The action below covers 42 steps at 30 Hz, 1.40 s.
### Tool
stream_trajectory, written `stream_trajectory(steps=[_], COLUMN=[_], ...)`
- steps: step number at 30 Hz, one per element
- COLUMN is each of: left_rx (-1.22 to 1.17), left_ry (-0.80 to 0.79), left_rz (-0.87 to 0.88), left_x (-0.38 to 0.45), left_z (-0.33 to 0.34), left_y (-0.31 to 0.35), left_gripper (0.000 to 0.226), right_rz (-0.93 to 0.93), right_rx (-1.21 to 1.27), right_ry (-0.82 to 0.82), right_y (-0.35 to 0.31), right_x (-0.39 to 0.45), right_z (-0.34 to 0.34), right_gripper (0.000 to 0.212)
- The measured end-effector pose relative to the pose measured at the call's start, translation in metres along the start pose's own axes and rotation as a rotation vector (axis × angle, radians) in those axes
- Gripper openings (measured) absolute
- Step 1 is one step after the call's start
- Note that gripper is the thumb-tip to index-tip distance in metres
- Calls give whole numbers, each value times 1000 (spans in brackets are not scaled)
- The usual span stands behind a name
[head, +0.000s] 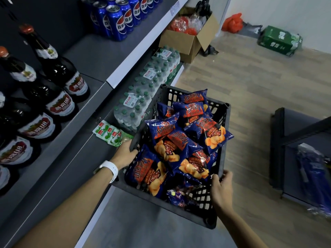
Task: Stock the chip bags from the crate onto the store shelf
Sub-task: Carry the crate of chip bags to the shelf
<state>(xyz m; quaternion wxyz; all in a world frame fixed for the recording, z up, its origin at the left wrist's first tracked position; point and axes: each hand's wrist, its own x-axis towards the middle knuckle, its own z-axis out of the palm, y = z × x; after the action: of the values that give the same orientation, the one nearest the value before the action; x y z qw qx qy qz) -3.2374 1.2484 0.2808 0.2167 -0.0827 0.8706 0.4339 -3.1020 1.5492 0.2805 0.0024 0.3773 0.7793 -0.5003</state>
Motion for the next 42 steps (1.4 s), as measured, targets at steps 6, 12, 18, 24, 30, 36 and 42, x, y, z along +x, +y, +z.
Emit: stream_trajectory(steps=[6,12,18,24,30,36,42], left_rx=[-2,40,73,100,116,144,121], left_ry=[-15,-33,-1,9,22,35,50], left_rz=[-11,21,12,-2,-81,-117,-117], left_x=[-10,-29,-34,-37,-35,-31,-36], left_z=[-2,4,4,3,0,1,4], left_y=[-8,-16,-14,-8,-2,-5,9], left_gripper=[22,23,19,21,26,40,31], right_rz=[6,33,20,10,-5,-8,7], right_rx=[10,44,-15,-75,-63,-70,-139], right_ry=[-14,-11,-27,-26,-33,-43,10], right_y=[2,24,23,22,17,10,4], right_x=[-12,-35,-41,-40,-39,-38,-32], right_z=[-2,-7,-6,-11,-13,-15,-10], right_gripper=[14,9,7,9,9,8,20])
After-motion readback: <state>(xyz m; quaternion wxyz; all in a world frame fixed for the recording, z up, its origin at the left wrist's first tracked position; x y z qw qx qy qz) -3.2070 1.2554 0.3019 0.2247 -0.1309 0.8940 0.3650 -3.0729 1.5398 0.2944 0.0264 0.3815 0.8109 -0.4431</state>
